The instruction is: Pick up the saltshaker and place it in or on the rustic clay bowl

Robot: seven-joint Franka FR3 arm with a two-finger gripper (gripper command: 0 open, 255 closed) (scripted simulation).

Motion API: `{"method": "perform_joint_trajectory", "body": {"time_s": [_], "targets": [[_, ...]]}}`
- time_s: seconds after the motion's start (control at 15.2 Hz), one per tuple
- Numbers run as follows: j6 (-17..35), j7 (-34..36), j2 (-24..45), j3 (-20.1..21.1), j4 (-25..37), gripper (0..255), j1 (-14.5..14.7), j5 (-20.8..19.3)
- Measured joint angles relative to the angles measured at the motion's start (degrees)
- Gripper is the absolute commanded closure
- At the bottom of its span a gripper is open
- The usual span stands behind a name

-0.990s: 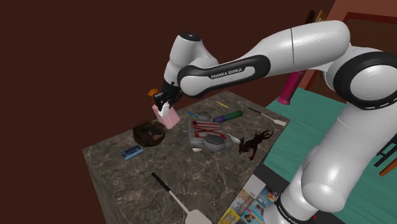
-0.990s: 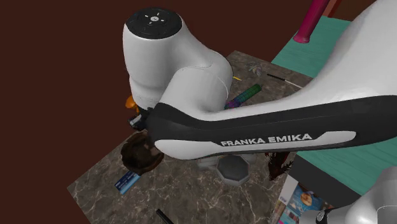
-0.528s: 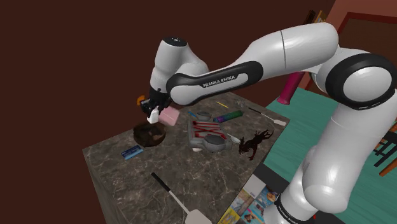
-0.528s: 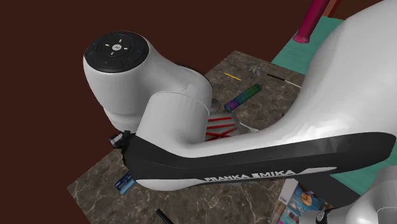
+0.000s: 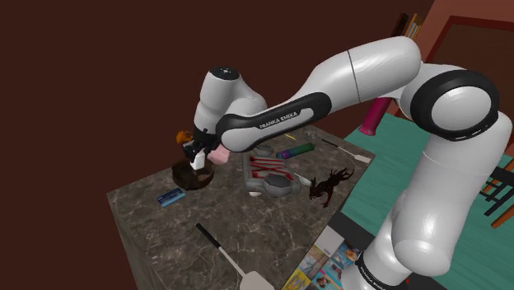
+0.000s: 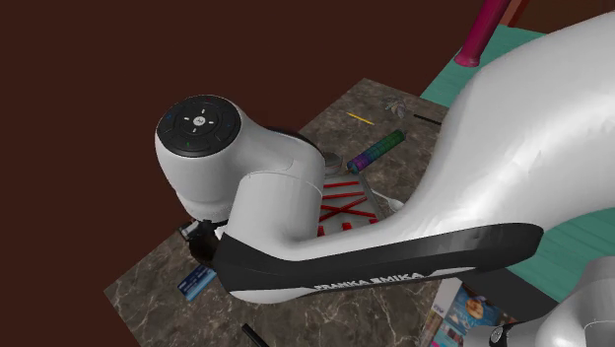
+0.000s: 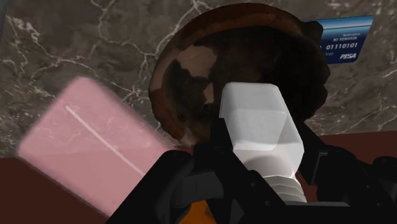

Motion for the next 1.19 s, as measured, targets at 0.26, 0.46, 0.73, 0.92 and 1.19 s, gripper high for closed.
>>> {"method": "perform_joint_trajectory", "body": {"time_s": [0.26,0.46,0.73,0.92,1.19], "targets": [[0.98,0.52,0.35,-0.07,-0.68,255,0.09,-0.46],[1.04,0.55,0.36,-0.08,-0.72,255,0.10,-0.49],[1.05,0.55,0.36,-0.08,-0.72,0,0.10,-0.49],[1.05,0.55,0.36,-0.08,-0.72,0,0.10,-0.49],[-2.97,-0.75,-3.66,0.64,-0.43,0,0.13,1.75]]}}
